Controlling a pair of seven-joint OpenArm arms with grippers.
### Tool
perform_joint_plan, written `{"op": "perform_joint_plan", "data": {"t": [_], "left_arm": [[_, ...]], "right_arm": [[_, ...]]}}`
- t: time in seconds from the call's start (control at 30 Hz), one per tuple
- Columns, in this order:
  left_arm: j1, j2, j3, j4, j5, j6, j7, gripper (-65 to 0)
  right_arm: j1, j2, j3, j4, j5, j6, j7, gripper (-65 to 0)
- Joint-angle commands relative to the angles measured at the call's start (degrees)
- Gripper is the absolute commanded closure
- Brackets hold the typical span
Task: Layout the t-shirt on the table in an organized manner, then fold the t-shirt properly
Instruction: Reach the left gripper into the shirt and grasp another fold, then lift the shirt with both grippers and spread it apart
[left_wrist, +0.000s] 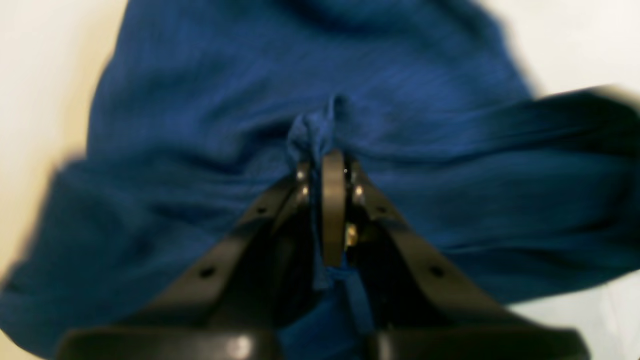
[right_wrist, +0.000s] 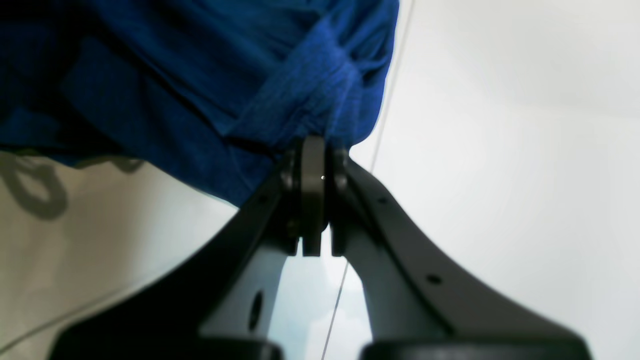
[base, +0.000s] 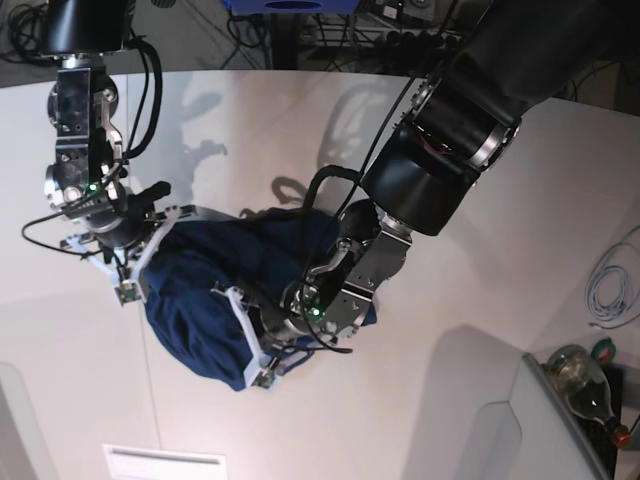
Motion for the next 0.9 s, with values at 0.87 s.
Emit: {"op": "perform_joint_plan", "data": {"t": [0.87], "left_arm": [[-10.0,-6.8,-0.1,1.6,20.0,5.9,4.9,0.0]], "right_arm": [[28.5,8.5,-14.1,-23.4,0.3,0.1,4.1,-0.5]]}}
